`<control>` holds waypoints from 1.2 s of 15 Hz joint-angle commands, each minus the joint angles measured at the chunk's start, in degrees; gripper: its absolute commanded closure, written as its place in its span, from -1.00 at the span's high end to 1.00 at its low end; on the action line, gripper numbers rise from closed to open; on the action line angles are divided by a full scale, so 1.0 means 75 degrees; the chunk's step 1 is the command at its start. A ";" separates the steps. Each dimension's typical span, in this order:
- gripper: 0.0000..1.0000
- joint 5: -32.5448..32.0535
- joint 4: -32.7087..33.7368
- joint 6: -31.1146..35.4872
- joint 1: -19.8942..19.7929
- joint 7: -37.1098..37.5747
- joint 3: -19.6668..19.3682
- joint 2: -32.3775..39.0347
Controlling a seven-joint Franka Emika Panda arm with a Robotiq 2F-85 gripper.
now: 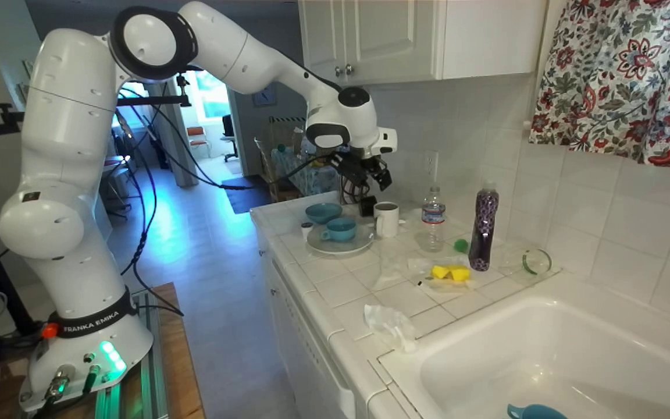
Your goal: Put the small black pot in an upright position
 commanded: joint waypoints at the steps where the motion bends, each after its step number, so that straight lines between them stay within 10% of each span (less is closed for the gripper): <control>1: 1.00 -0.0653 0.0607 0.0176 -0.0264 0.0331 0.0549 0.0554; 18: 1.00 -0.2091 0.1638 -0.0172 -0.1104 0.0185 0.1570 0.1422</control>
